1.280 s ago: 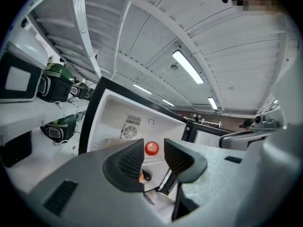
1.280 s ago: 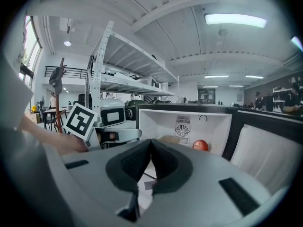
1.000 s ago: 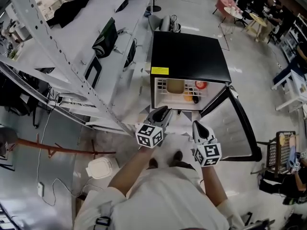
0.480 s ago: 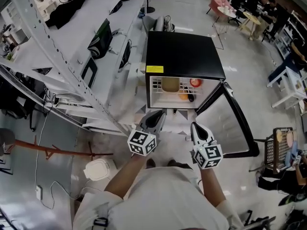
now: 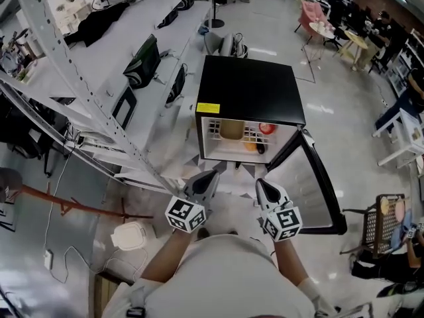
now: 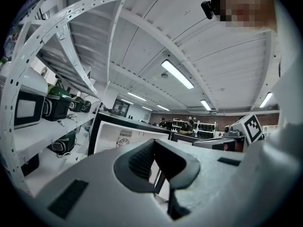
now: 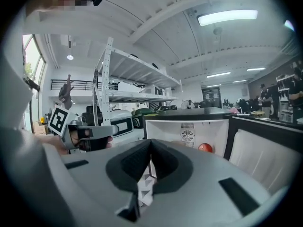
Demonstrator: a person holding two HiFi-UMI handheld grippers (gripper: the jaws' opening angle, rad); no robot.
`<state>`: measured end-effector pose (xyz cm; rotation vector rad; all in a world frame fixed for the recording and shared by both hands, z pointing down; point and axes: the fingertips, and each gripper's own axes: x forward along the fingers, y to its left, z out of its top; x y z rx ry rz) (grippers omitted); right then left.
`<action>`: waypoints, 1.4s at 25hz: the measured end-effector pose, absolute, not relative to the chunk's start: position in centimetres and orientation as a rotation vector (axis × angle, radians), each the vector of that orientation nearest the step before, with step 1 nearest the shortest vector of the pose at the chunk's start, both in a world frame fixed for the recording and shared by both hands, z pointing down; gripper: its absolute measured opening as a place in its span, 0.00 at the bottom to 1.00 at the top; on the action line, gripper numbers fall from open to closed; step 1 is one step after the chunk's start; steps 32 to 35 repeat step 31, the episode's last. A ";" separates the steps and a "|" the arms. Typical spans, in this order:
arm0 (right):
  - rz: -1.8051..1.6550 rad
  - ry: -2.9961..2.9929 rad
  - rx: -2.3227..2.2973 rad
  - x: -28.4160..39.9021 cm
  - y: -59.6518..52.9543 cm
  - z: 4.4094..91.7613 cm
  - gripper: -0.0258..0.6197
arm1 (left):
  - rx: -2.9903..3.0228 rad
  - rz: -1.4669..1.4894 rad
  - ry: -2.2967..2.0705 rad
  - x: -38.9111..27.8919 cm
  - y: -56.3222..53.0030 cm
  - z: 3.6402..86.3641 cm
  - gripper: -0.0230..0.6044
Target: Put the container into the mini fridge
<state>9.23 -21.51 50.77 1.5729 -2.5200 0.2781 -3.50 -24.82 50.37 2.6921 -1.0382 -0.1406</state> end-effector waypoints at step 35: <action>0.248 -2.596 1.473 10.1 -22.3 50.7 0.05 | 2.665 -0.115 -1.051 -2.6 -24.5 50.5 0.04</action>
